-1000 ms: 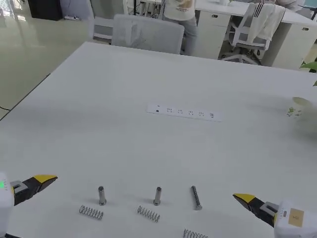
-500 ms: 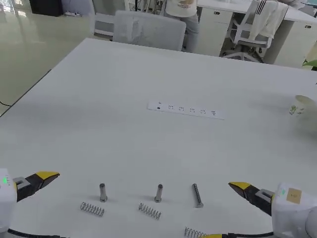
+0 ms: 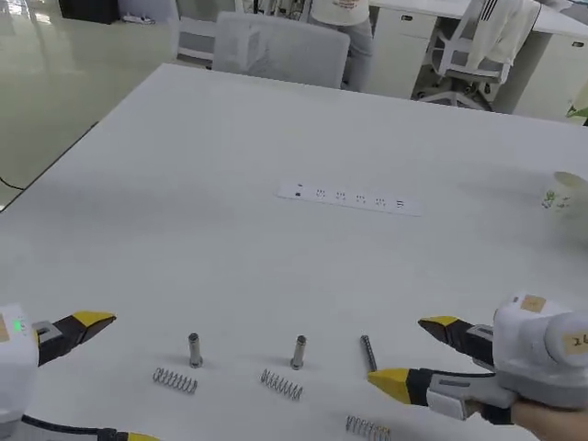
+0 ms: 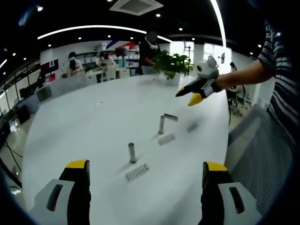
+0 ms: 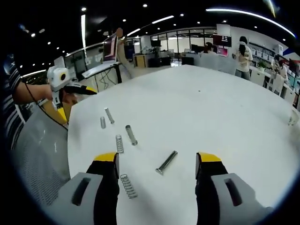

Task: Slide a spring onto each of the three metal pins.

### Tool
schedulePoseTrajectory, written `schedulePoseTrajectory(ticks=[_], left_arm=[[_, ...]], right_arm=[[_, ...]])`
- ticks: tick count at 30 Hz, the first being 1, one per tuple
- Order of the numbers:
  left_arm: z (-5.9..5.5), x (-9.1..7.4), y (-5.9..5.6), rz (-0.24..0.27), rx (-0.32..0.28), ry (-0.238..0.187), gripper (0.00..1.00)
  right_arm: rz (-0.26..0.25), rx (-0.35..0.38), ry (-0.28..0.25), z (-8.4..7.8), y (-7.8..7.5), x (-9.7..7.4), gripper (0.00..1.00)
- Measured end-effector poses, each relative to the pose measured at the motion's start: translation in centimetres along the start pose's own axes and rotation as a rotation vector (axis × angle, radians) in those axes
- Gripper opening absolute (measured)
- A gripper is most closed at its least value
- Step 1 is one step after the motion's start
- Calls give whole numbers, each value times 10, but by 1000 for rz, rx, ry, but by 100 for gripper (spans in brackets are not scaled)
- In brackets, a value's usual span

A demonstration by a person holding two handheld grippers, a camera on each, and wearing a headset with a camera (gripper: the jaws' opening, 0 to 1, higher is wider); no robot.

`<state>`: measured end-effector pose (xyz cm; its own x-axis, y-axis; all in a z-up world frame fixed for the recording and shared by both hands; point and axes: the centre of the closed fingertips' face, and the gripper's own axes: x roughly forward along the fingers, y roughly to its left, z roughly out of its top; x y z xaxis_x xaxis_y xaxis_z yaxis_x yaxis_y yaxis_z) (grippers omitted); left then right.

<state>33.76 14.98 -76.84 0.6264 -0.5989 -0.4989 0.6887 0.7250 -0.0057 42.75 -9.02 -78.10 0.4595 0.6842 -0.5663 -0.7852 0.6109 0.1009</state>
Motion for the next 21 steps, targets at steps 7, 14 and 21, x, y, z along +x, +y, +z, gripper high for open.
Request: schedulePoseTrajectory(ticks=[7,14,21], left_arm=[[2,1,1,3,-6,-7,97],[-1,1,1,1,-14,-6,97],[-3,-2,1,3,-19,-3,97]], right_arm=[[-12,58,32,2,-7,11,54],[-36,146,81,-3,-17,20,42],[-79,244,131,-10,-29,28,32]])
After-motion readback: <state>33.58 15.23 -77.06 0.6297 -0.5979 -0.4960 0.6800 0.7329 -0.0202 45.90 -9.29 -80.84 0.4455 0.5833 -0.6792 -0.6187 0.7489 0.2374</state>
